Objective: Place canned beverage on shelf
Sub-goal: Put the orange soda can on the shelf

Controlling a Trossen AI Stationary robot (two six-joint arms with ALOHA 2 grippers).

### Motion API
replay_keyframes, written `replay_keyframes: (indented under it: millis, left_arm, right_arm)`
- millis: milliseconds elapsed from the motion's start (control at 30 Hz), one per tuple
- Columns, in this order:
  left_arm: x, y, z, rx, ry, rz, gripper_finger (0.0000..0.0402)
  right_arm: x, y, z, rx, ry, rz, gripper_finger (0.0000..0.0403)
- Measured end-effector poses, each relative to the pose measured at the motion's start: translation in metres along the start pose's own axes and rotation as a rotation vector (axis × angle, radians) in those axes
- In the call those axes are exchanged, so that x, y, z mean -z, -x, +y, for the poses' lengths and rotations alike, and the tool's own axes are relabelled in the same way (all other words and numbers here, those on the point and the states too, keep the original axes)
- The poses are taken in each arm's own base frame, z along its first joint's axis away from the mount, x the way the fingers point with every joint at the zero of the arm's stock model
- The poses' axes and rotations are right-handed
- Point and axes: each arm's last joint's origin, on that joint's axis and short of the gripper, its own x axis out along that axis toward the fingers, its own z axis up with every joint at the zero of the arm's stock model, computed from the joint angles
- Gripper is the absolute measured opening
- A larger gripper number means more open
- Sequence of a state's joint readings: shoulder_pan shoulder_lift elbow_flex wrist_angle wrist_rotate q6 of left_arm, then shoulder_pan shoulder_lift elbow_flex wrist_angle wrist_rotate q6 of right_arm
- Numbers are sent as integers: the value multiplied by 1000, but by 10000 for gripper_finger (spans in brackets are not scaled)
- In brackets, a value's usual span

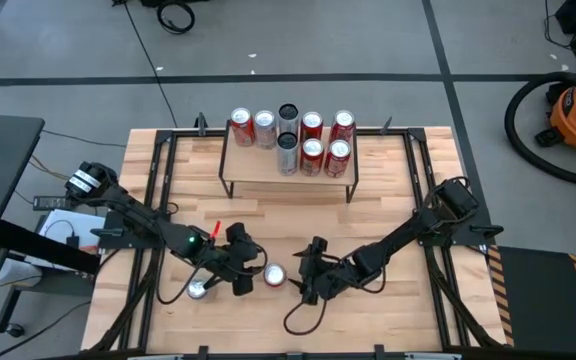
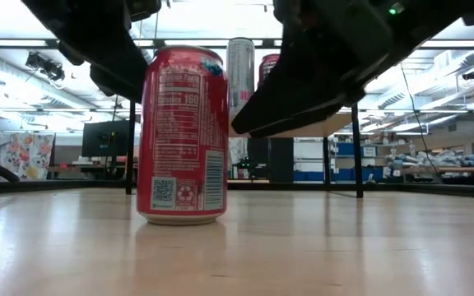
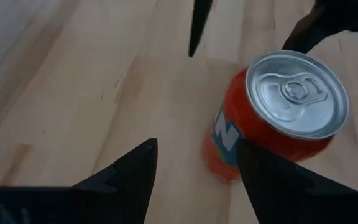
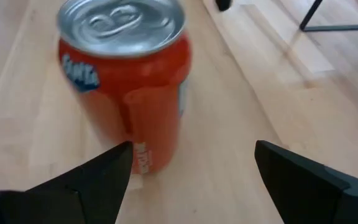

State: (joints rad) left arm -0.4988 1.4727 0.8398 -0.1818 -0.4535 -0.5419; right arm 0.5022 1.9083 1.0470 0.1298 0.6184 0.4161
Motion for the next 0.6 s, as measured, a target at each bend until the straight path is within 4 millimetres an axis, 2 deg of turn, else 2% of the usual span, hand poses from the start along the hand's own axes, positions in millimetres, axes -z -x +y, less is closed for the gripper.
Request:
replay_keyframes:
  millis: [133, 233, 433, 600]
  left_arm:
    - [1, 0, 0, 6, -17, 13, 231]
    - [2, 2, -1, 81, -32, 57, 231]
    - [-13, 14, -19, 229, -88, 61, 233]
    - [-22, 18, -22, 219, -80, 61, 267]
  right_arm:
    - [5, 6, 8, -11, 22, 9, 348]
    - [8, 8, 8, -5, 40, 24, 348]
    - [15, 9, 3, 34, 94, 105, 348]
    - [16, 15, 2, 40, 117, 129, 348]
